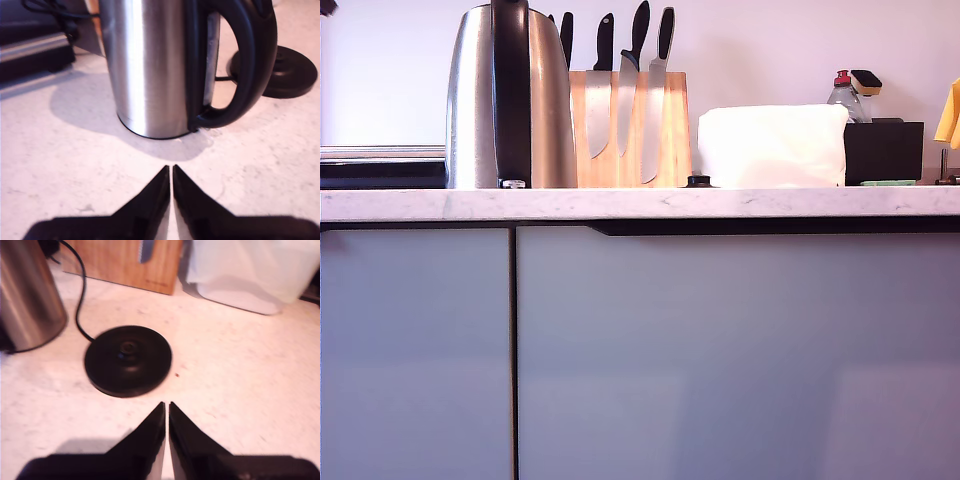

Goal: Pick up the kettle and place it to the side

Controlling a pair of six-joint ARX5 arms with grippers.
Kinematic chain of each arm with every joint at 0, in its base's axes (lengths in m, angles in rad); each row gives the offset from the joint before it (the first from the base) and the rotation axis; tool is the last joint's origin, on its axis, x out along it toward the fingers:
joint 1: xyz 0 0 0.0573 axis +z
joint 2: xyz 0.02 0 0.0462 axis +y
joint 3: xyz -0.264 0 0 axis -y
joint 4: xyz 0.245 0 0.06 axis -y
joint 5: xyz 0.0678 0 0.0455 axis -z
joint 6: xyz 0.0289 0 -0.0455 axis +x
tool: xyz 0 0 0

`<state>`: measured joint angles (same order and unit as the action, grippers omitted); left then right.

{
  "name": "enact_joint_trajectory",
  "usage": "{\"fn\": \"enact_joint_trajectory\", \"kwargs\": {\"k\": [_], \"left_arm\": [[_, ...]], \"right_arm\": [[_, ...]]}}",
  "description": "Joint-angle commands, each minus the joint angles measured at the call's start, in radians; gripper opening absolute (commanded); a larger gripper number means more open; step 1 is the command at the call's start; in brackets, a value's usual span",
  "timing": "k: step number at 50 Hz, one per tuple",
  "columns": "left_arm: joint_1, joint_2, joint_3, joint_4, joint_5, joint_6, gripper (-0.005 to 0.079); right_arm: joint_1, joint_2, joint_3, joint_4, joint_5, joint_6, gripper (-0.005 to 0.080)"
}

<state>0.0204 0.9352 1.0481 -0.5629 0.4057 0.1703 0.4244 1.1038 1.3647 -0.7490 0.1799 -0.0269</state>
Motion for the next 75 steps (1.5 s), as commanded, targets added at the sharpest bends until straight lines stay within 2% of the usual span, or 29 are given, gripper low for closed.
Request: {"fn": "enact_joint_trajectory", "kwargs": {"k": [1,11,22,37,43,53,67,75], "left_arm": [[-0.003,-0.016,-0.057,0.045,-0.018,-0.018,-0.0011],[-0.003,-0.055,-0.167,0.141,-0.034,-0.04,-0.0011],[-0.003,-0.08,-0.269,0.194,-0.038,-0.043,-0.0011],[-0.003,-0.222,-0.397,0.288,-0.087,-0.082,-0.0011],[-0.003,-0.295,-0.455,0.309,-0.101,-0.092,-0.0011],[-0.003,-0.424,-0.56,0.332,-0.138,-0.092,-0.0011],[-0.003,-0.59,-0.666,0.335,-0.138,-0.105,-0.0011],[-0.003,-0.665,-0.724,0.348,-0.15,-0.158,-0.0011]], "right_arm": [[-0.012,-0.07,-0.077,0.05,0.029,0.001,0.0],[-0.07,-0.247,-0.275,0.155,0.067,-0.001,0.0],[-0.222,-0.402,-0.466,0.229,0.065,-0.053,0.0],[-0.357,-0.608,-0.669,0.3,-0.005,-0.054,0.0],[-0.37,-0.676,-0.743,0.34,-0.066,-0.055,0.0],[-0.372,-0.793,-0.812,0.34,-0.065,-0.081,0.0],[-0.373,-0.963,-0.89,0.336,-0.064,-0.08,0.0],[-0.373,-1.023,-0.912,0.332,-0.066,-0.068,0.0]]}}
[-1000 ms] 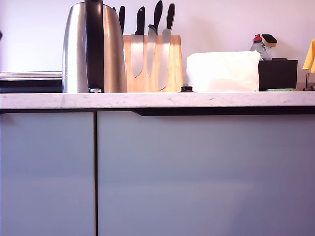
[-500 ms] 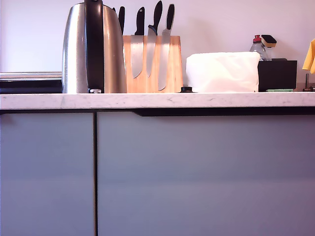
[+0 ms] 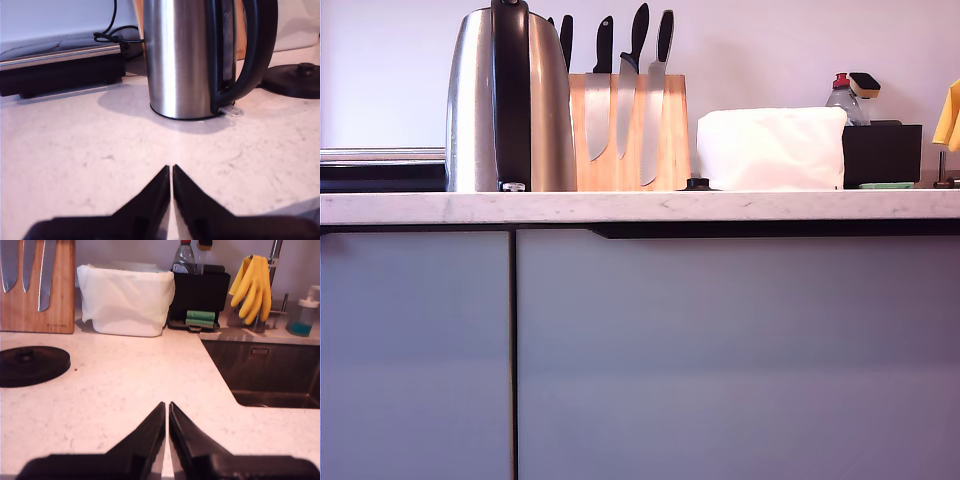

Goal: Pick up the kettle and place it to the side

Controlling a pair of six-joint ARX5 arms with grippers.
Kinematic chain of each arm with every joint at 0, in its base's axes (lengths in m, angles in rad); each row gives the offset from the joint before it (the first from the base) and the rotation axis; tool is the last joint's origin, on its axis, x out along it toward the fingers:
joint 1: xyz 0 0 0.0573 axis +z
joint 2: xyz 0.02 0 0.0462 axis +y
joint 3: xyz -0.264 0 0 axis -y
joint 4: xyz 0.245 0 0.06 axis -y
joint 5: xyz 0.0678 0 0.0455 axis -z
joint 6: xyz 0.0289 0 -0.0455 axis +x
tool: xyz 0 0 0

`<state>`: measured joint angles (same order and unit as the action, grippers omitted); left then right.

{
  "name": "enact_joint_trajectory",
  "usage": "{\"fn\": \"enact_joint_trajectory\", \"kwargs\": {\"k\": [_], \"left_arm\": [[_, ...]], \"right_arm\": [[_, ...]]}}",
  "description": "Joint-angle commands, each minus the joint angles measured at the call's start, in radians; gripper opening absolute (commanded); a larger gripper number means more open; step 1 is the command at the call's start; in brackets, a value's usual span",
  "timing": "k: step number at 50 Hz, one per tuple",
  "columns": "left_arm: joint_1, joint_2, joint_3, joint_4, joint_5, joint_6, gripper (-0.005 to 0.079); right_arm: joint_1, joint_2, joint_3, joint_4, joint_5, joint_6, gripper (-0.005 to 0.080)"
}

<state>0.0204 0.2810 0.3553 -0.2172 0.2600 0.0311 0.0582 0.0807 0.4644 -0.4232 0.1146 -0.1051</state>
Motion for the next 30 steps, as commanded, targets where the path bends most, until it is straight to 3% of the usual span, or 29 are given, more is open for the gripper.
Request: {"fn": "enact_joint_trajectory", "kwargs": {"k": [1,8,15,30], "left_arm": [[-0.003,-0.018,-0.032,-0.002,-0.003,-0.035,-0.0011],[-0.003,-0.053,-0.031,-0.008,0.032,-0.131,-0.0011],[-0.003,-0.067,-0.032,-0.048,0.033,-0.132,-0.0011],[-0.003,-0.066,-0.032,-0.13,0.035,-0.132,-0.0011]], "right_arm": [[-0.007,-0.005,-0.012,-0.002,0.0,0.027,0.0],[-0.007,-0.016,-0.011,-0.076,0.0,0.034,0.0],[-0.007,-0.013,-0.011,-0.169,-0.002,0.034,0.0],[-0.007,-0.013,-0.012,-0.165,-0.002,0.034,0.0]]}}
